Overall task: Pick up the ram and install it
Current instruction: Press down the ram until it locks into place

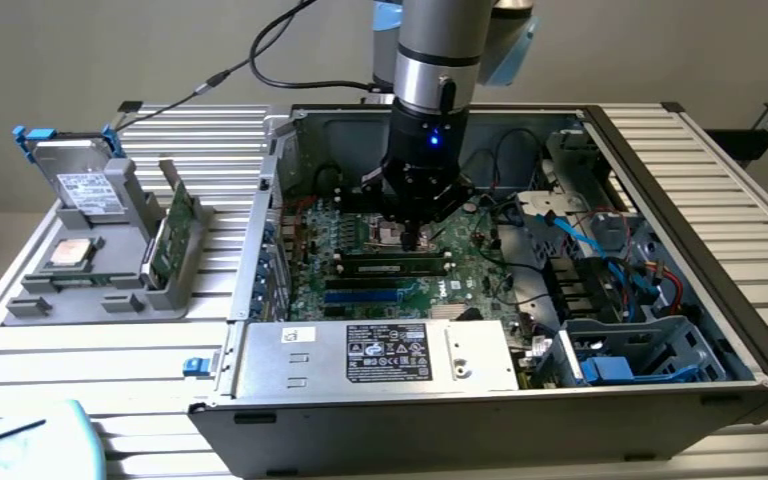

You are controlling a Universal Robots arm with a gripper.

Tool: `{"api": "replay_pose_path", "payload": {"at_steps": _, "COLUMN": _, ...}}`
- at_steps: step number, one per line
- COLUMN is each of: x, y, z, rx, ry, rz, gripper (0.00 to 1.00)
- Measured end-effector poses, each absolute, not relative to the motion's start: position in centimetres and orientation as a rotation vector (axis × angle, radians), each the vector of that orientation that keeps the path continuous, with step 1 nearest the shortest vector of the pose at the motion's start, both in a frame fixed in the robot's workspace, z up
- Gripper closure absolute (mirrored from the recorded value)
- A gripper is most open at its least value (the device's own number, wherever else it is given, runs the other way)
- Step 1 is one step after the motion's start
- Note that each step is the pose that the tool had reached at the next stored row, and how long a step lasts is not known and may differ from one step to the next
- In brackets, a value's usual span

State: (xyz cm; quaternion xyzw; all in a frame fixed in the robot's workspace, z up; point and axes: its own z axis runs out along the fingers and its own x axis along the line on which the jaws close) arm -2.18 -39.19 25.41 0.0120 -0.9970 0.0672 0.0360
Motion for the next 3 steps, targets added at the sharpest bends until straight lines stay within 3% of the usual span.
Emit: {"api": "replay_pose_path", "payload": {"at_steps": 3, "x": -2.18, "y": -39.19, "z": 25.41, "rx": 0.037, "ry": -3.062, "rz": 0.206, "gripper": 0.89}}
